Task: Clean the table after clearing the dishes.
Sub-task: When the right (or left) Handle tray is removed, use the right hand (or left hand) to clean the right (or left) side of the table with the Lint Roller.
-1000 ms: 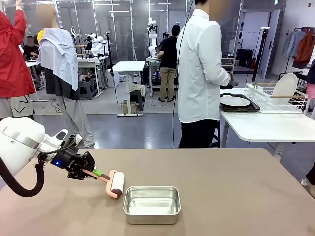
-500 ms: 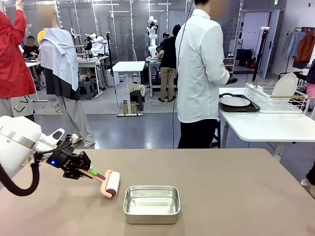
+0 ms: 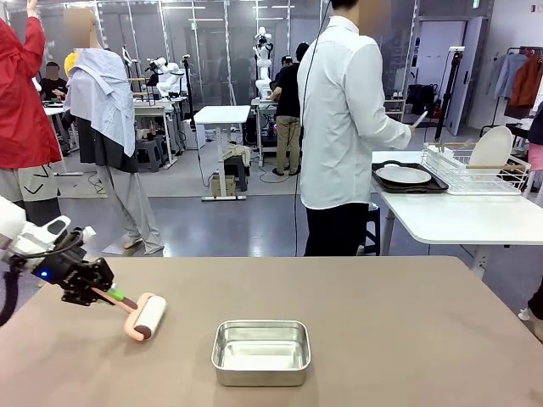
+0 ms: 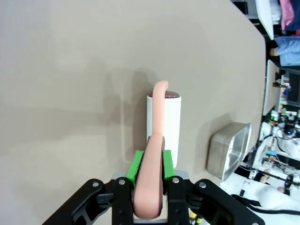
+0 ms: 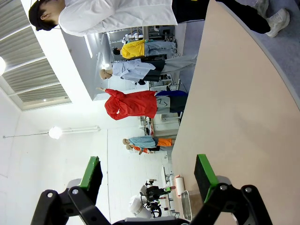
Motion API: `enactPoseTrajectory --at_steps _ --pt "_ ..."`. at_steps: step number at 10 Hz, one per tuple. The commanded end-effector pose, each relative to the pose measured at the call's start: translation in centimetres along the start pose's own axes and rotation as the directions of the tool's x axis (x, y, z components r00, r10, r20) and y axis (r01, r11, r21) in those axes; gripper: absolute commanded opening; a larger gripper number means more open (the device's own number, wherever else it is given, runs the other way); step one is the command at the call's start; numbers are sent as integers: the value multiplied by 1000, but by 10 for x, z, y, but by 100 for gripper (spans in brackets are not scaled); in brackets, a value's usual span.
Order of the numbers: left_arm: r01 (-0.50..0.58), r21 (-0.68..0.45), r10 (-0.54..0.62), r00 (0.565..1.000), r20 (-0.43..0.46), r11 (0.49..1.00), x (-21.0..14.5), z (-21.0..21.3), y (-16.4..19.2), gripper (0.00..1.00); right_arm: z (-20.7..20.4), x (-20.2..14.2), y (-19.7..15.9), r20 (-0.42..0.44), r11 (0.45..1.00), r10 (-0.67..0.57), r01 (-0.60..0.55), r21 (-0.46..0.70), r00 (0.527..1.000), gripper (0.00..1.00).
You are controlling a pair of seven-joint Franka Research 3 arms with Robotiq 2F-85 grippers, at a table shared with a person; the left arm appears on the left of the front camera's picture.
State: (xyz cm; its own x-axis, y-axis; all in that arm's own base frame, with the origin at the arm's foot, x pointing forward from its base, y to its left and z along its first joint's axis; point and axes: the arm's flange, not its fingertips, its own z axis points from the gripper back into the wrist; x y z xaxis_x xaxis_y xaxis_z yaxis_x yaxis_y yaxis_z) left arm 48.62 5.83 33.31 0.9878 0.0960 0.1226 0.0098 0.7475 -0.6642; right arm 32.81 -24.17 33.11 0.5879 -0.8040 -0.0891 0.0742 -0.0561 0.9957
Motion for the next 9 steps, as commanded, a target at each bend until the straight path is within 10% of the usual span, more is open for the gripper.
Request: enactPoseTrajectory --at_steps 1,9 --pt "0 264 2 1000 -7 965 5 4 47 22 2 -2 3 -10 1000 8 -8 2 1000 100" --pt "-122 509 100 993 71 852 21 82 83 22 2 -2 3 -10 1000 8 -8 2 1000 100"
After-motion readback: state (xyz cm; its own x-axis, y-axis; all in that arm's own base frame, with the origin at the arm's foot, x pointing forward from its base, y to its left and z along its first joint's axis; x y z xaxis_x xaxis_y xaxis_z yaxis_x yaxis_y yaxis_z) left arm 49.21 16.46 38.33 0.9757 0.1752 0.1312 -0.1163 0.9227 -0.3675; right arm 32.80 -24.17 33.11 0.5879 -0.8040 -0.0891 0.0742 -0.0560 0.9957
